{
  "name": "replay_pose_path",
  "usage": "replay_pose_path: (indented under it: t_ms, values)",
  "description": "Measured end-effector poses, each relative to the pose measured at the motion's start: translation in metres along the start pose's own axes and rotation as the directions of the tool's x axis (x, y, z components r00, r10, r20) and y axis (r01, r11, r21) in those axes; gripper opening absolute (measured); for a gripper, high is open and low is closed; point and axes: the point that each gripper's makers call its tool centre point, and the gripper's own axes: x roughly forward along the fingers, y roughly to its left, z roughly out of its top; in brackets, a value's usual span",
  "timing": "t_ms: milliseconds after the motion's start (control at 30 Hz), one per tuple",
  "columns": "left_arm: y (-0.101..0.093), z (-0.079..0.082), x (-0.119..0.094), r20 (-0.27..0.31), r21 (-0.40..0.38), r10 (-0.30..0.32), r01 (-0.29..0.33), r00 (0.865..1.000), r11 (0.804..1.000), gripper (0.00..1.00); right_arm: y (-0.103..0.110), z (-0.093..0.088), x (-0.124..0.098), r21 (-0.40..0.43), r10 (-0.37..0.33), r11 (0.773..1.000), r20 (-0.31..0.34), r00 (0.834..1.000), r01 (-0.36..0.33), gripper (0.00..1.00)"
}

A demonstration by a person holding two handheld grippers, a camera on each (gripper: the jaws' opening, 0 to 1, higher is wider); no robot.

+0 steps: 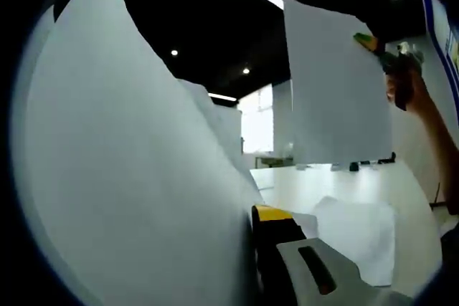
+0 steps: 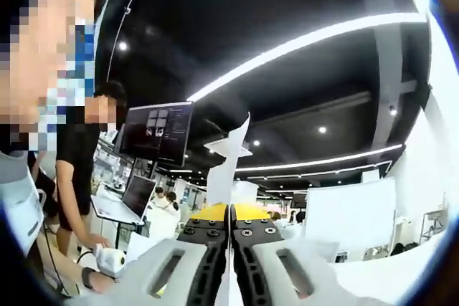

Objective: Organize the stack of printing papers by aligning and flattening the scattered papers on the table

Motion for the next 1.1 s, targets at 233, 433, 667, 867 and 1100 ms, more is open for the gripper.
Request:
replay_pose_path:
  t_ms: [233, 433, 667, 867, 1100]
  values:
    - [0.0, 0.0, 0.0, 0.0, 0.0, 0.0, 0.0, 1.0, 1.0, 0.11, 0.007, 0.0, -0.002, 0.063, 0.049, 0.997, -0.005, 0.999, -0.049, 0.0]
    - [0.0, 0.0, 0.001, -0.001, 0.002, 0.001, -0.001, 1.0, 1.0, 0.11, 0.011, -0.004, -0.003, 0.09, 0.072, 0.993, -0.021, 0.997, -0.07, 0.0]
    - [0.0, -0.001, 0.0, -0.003, 0.002, 0.003, -0.003, 1.0, 1.0, 0.11, 0.016, -0.009, -0.002, 0.114, 0.1, 0.989, -0.04, 0.994, -0.095, 0.0]
    - [0.0, -0.001, 0.0, -0.002, 0.002, 0.003, -0.003, 1.0, 1.0, 0.11, 0.023, -0.015, 0.0, 0.143, 0.135, 0.982, -0.06, 0.989, -0.125, 0.0]
    - [0.0, 0.0, 0.0, -0.001, 0.001, 0.002, -0.002, 1.0, 1.0, 0.11, 0.026, -0.017, 0.002, 0.154, 0.147, 0.979, -0.064, 0.987, -0.136, 0.0]
